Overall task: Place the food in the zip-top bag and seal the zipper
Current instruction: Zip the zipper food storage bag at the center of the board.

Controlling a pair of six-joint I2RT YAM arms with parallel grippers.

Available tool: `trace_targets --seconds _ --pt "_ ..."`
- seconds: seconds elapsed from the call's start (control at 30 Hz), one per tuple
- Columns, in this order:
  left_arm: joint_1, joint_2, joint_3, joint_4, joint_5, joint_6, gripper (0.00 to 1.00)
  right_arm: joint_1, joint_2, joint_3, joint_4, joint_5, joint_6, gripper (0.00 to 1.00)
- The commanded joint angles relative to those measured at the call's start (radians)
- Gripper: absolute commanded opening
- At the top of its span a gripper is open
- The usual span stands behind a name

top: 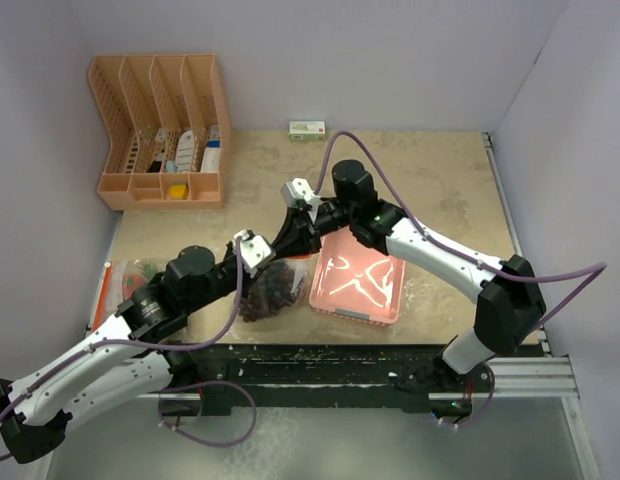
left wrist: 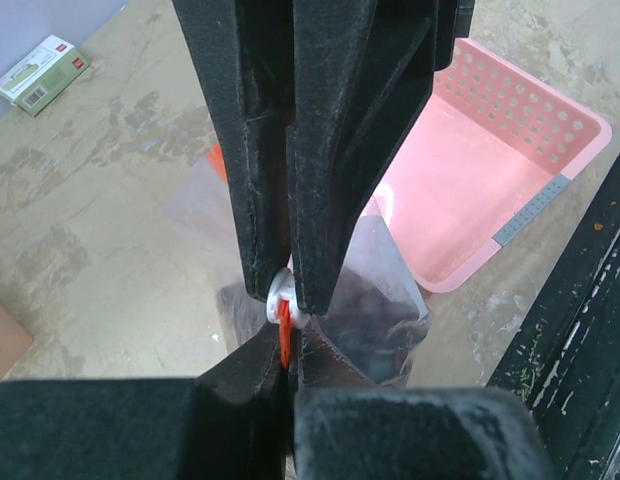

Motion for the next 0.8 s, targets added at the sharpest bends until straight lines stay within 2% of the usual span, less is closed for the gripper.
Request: trace_targets --seconds 0.0,0.17,0.4,0.77 --pt "0.0 -0.078 0.02 0.014 -0.049 -0.02 0.0 0.002 -0.019 0.069 -0.063 0.075 -0.065 0.03" --pt "-0.001 -0.164 0.006 0.017 -0.063 -0.018 0.0 -0.001 0.017 0.107 -0.171 0.161 -0.143 0.02" --pt "-0.001 -0.233 0.003 -0.019 -0.11 -0.035 0.0 -0.011 0.039 0.121 -0.235 0.229 -0.196 0.03" --pt "0.0 -0.356 0.026 -0.074 -0.362 -0.061 0.0 -0.09 0.065 0.095 -0.281 0.285 -0.224 0.02"
